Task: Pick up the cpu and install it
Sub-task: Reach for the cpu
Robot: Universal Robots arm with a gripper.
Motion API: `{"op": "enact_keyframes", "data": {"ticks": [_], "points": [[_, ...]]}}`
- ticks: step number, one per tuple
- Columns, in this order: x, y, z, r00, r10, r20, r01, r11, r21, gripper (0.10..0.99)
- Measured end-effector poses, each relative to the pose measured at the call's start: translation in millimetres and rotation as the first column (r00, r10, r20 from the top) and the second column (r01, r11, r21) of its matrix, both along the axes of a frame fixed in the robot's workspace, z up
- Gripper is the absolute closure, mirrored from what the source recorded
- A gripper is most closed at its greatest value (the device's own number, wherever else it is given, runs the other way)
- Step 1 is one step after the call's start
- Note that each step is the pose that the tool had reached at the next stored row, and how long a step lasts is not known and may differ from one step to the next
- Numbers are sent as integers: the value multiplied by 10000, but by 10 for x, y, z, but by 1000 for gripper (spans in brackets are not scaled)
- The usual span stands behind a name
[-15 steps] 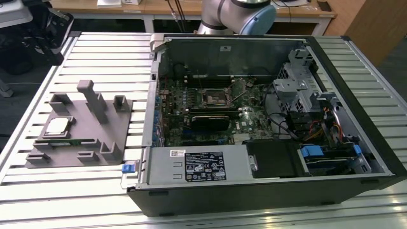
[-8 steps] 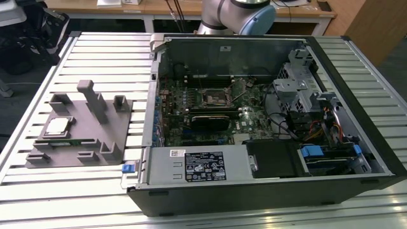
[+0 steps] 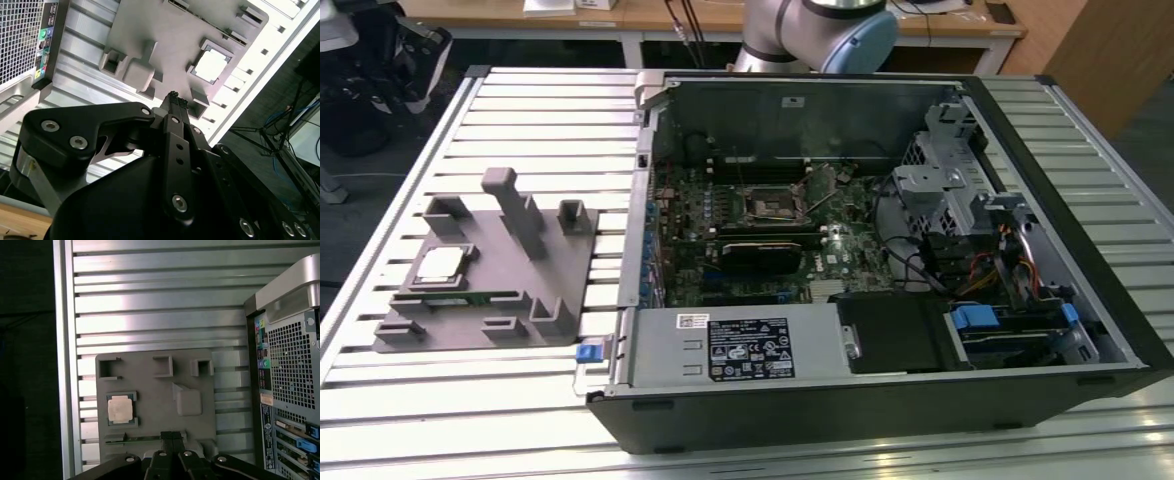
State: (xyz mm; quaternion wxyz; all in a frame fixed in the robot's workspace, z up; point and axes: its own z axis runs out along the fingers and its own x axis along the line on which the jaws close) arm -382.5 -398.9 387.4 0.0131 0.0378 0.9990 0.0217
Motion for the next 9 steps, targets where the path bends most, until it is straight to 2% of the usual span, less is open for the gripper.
{"op": "enact_keyframes", "data": {"ticks": [9], "points": [[-94, 0, -4, 10000, 0, 0, 0, 10000, 0, 980]]}}
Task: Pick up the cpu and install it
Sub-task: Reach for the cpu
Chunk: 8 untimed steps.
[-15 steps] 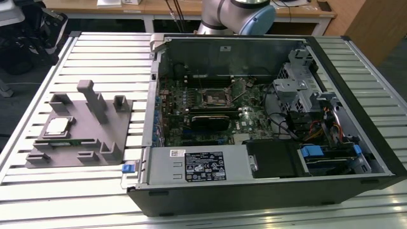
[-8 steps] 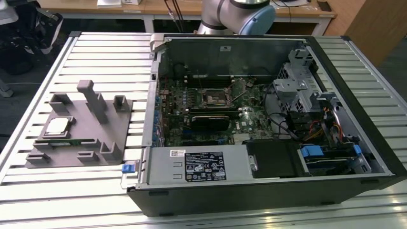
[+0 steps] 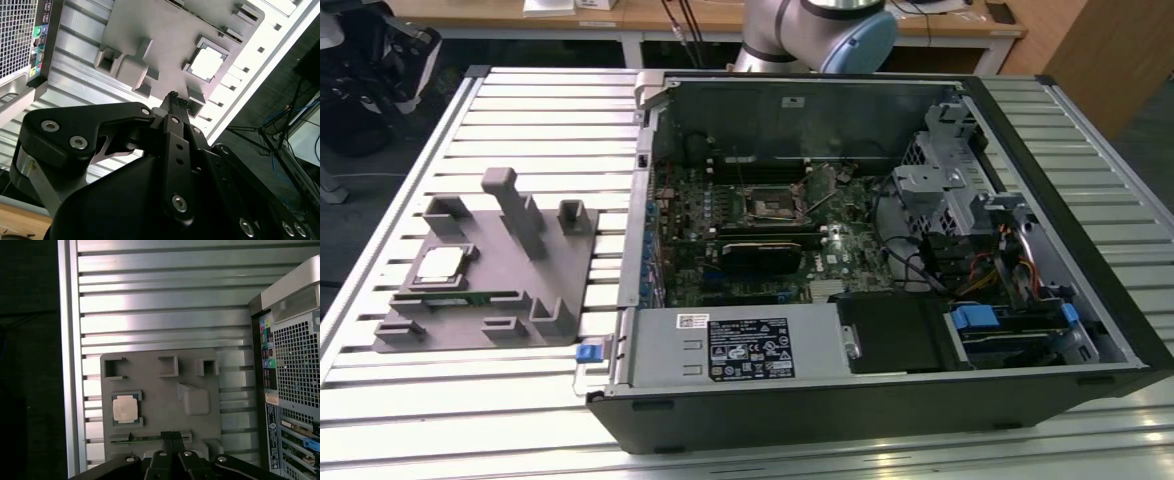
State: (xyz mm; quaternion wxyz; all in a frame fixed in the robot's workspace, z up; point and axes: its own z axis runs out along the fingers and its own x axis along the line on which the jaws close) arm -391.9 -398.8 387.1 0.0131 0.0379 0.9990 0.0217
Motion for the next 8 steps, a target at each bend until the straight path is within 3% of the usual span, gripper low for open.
{"op": "enact_keyframes", "data": {"ticks": [8], "points": [[-133, 2, -5, 10000, -1, -4, 1, 10000, 0, 980]]}}
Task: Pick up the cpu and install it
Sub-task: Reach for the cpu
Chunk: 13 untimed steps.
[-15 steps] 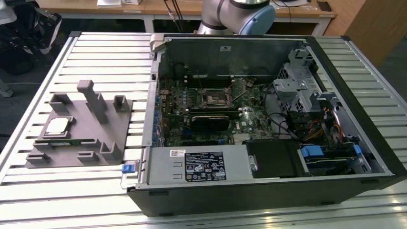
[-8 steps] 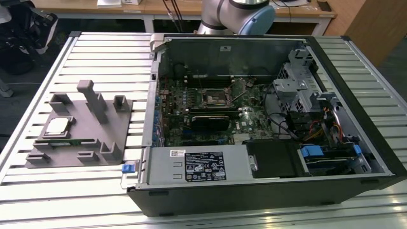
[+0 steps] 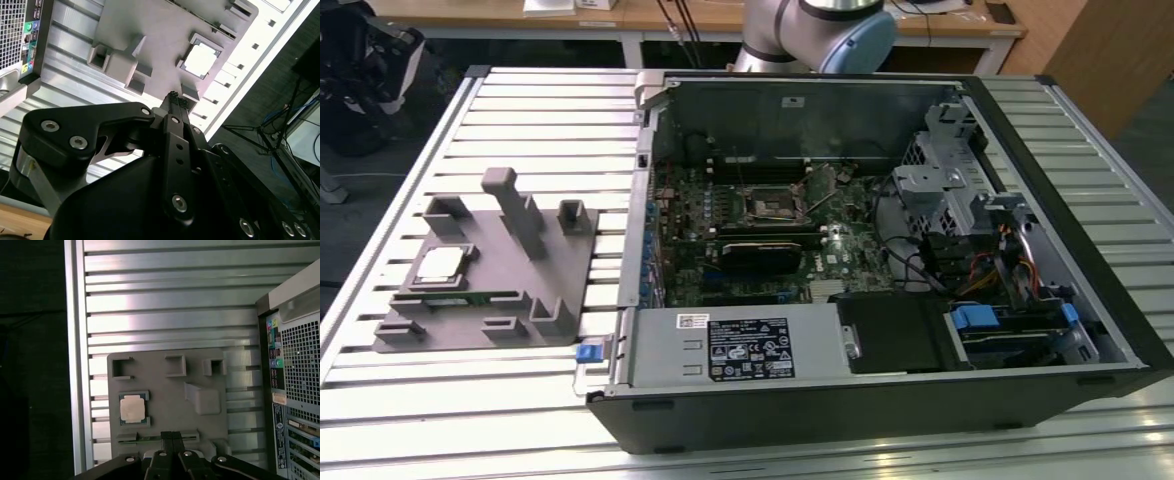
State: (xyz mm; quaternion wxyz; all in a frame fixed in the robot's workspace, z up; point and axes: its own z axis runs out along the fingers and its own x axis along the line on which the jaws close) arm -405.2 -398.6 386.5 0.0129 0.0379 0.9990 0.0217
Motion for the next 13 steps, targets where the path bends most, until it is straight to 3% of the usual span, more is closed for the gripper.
{"op": "enact_keyframes", "data": {"ticks": [13], "points": [[-301, 3, -13, 10000, 0, -7, 0, 10000, 0, 980]]}}
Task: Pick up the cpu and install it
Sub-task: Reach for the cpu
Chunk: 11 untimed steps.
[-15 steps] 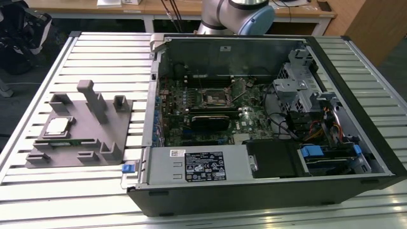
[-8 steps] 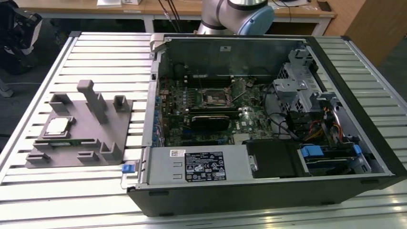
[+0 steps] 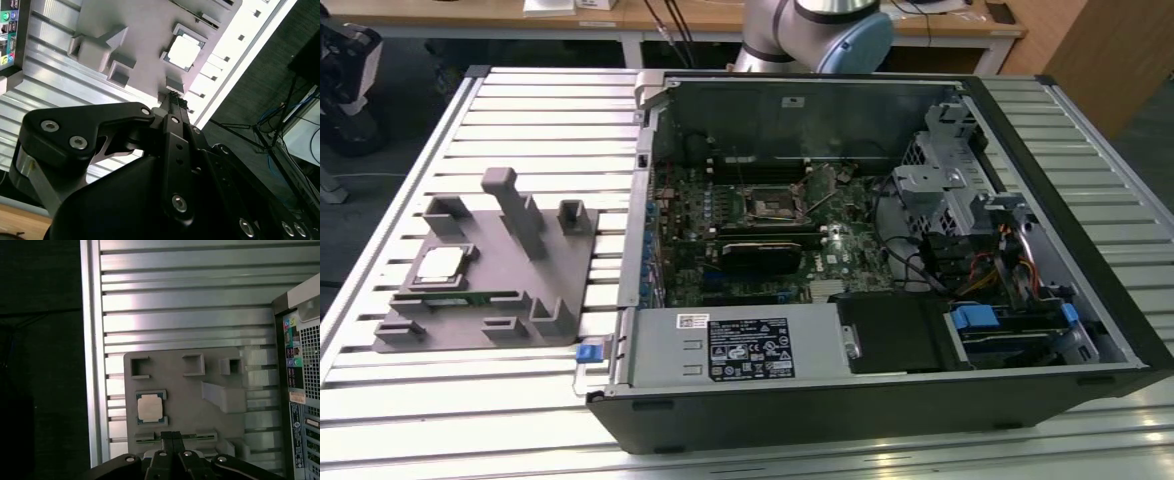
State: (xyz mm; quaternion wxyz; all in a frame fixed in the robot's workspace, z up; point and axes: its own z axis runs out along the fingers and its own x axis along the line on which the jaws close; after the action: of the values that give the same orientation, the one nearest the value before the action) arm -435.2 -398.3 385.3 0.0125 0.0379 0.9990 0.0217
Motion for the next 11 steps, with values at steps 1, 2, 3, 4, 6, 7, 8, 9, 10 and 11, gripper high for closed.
{"op": "enact_keyframes", "data": {"ticks": [1, 2, 3, 4, 6, 7, 8, 9, 10, 11], "points": [[-29, 0, 0, 10000, 0, -1, 0, 10000, -1, 980], [-56, 0, -2, 10000, 0, 0, 0, 10000, 0, 980], [-80, 1, -3, 10000, -1, 1, 1, 10000, 0, 980], [-102, 1, -3, 10000, 0, 1, 0, 10000, 1, 980], [-143, 1, -3, 10000, 0, 0, 0, 10000, 0, 980], [-161, 1, -4, 10000, 1, 0, -1, 10000, 0, 980], [-177, 1, -4, 10000, 0, 0, 0, 10000, 0, 980], [-191, 1, -4, 10000, 0, -1, 0, 10000, 0, 980], [-205, 1, -5, 10000, 1, -1, -1, 10000, 0, 980], [-222, 1, -6, 10000, 1, 0, -1, 10000, 0, 980]]}}
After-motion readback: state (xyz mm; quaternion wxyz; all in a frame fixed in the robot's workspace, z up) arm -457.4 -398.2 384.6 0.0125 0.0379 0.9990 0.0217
